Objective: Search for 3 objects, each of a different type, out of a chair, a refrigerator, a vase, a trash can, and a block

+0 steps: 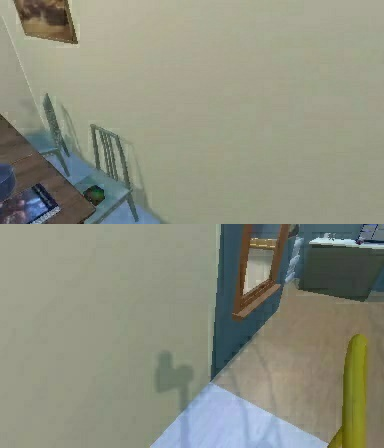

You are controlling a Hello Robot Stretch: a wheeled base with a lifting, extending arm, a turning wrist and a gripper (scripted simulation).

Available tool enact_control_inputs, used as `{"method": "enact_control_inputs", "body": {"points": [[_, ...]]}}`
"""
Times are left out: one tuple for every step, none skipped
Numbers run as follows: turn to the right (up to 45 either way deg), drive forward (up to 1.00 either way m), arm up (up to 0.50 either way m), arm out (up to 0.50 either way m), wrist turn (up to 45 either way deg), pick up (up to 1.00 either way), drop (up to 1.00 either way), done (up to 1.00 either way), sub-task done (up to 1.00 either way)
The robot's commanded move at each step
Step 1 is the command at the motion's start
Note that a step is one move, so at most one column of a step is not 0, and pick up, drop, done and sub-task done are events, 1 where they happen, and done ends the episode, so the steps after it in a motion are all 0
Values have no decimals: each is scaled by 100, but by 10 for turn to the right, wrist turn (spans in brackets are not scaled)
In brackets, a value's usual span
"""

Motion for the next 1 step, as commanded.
{"method": "enact_control_inputs", "body": {"points": [[0,40,0,0,0,0,0,0,0]]}}
